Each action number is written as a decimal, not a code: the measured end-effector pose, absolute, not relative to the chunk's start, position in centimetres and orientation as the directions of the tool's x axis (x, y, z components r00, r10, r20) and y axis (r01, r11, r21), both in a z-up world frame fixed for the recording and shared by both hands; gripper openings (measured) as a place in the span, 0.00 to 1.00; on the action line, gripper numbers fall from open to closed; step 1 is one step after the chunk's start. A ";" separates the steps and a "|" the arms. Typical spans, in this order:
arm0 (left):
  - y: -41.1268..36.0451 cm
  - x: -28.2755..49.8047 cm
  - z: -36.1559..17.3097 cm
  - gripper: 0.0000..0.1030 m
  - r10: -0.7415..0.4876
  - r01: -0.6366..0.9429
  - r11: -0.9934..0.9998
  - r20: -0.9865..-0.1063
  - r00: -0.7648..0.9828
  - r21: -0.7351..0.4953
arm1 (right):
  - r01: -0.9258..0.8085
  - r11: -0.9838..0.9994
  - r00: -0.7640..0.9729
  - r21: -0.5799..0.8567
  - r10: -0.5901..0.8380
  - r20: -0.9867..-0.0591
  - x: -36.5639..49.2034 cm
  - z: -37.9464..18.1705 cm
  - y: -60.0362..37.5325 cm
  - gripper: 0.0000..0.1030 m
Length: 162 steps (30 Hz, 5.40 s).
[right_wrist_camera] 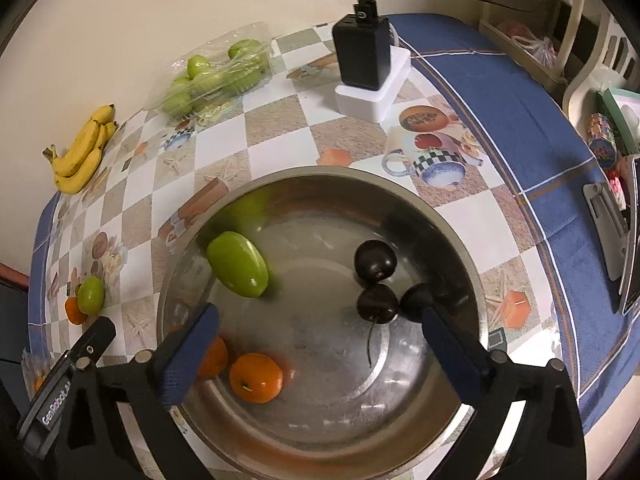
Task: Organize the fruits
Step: 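Move right tool toward a small brown fruit while left approaches another orange, then close right tool on the small brown fruit while left tool grasps the orange, then carry the brown fruit in right tool and orange in left tool over the bowl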
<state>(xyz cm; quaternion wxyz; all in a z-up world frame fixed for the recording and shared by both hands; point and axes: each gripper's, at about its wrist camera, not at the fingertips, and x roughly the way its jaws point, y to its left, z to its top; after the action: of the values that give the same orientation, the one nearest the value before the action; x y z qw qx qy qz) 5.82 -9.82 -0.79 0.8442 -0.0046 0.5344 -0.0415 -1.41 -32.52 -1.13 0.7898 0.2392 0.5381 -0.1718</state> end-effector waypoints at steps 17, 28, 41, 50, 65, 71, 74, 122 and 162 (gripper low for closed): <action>-7.8 6.9 0.1 1.00 -0.038 0.046 0.999 -0.882 0.470 -0.019 | 0.463 0.861 0.410 0.211 0.003 -0.912 -0.3 -0.6 -30.3 0.99; -5.0 8.3 1.0 1.00 0.005 0.006 1.000 -0.857 0.514 0.010 | 0.405 0.893 0.425 0.196 0.006 -0.905 1.1 -0.5 -27.5 0.99; 0.8 10.4 1.3 1.00 0.060 -0.088 0.996 -0.848 0.527 0.015 | 0.344 0.913 0.450 0.219 0.045 -0.892 2.6 0.0 -23.9 0.99; 4.1 11.5 1.4 1.00 0.079 -0.092 0.995 -0.848 0.524 0.036 | 0.286 0.936 0.441 0.205 0.062 -0.895 4.1 -0.2 -20.5 0.99; 7.6 12.9 0.0 1.00 -0.038 -0.053 0.996 -0.891 0.453 -0.069 | 0.190 0.948 0.425 0.254 0.154 -0.892 7.1 -1.5 -14.5 0.99; 7.8 13.6 -2.3 1.00 -0.056 -0.068 0.994 -0.919 0.389 -0.089 | 0.154 0.958 0.395 0.240 0.163 -0.904 8.2 -2.9 -12.2 0.99; 7.9 13.8 -3.0 0.99 -0.065 -0.072 0.992 -0.925 0.374 -0.099 | 0.136 0.963 0.381 0.231 0.164 -0.910 8.6 -3.5 -11.3 0.98; 6.0 15.8 -4.4 0.38 -0.230 -0.031 0.965 -0.894 0.384 -0.261 | 0.121 0.942 0.374 0.313 0.249 -0.894 9.9 -3.7 -11.1 0.26; -4.8 10.6 2.2 0.37 -0.254 0.170 0.966 -0.859 0.445 -0.198 | 0.494 0.822 0.419 0.283 0.060 -0.906 3.6 0.5 -27.7 0.26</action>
<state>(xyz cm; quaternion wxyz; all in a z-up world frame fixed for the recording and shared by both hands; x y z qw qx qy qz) 10.61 -4.78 2.15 0.8491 -0.0412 0.5116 -0.1247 3.58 -27.68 0.50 0.7994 0.2654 0.5217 -0.1355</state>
